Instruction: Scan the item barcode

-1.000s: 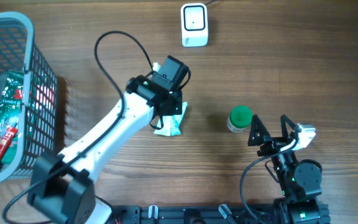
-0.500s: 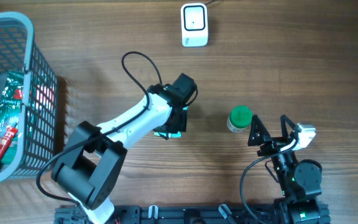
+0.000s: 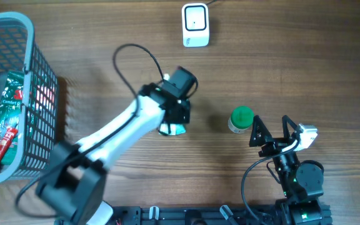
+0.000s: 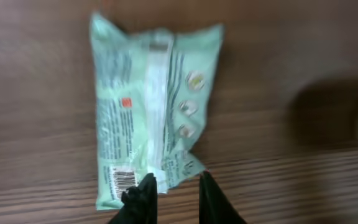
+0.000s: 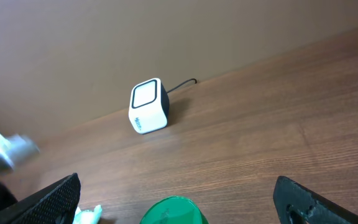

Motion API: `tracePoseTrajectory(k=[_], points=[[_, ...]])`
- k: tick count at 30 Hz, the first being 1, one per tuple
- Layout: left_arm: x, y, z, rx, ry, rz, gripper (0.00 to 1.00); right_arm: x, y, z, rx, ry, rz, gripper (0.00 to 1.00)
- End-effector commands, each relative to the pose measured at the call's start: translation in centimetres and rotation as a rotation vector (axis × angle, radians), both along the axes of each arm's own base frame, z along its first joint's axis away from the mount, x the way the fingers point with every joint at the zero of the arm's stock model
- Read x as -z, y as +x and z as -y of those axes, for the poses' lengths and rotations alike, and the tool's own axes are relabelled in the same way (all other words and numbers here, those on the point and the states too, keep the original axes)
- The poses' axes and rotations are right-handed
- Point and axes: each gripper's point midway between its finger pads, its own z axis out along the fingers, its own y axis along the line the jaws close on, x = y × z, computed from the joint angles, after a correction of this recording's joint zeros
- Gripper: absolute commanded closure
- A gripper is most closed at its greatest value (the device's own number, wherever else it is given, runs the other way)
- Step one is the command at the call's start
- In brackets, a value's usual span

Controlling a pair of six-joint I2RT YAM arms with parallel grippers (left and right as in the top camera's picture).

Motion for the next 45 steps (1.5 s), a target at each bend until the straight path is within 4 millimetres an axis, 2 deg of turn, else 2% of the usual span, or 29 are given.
tracePoseTrajectory(k=[1, 2, 7, 10, 14, 28, 31, 32, 45], points=[[-4.0, 2.2, -2.3, -0.076, -0.019, 0.106, 0.84, 0.0, 0.0, 0.1, 0.008, -0.018, 0.005, 0.0], [-3.8, 2.6, -4.2, -0.121, 0.031, 0.111, 0.85, 0.0, 0.0, 0.1, 0.008, -0.018, 0.005, 0.0], [-2.3, 3.6, -8.6, -0.24, 0.078, 0.073, 0.85, 0.0, 0.0, 0.1, 0.008, -0.018, 0.005, 0.0], [-1.5, 4.1, -10.4, -0.29, 0.09, 0.052, 0.85, 0.0, 0.0, 0.1, 0.008, -0.018, 0.005, 0.0], [-0.1, 4.3, -11.5, -0.319, 0.108, 0.012, 0.86, 0.0, 0.0, 0.1, 0.008, -0.018, 0.005, 0.0], [5.5, 3.0, -7.8, -0.228, 0.095, -0.13, 0.91, 0.0, 0.0, 0.1, 0.008, -0.018, 0.005, 0.0], [5.8, 2.8, -6.6, -0.196, 0.09, -0.129, 0.93, 0.0, 0.0, 0.1, 0.008, -0.018, 0.005, 0.0], [5.8, 2.5, -5.6, -0.17, 0.081, -0.126, 0.93, 0.0, 0.0, 0.1, 0.008, -0.018, 0.005, 0.0], [5.6, 1.2, -0.9, -0.05, 0.03, -0.102, 0.94, 0.0, 0.0, 0.1, 0.008, -0.018, 0.005, 0.0]])
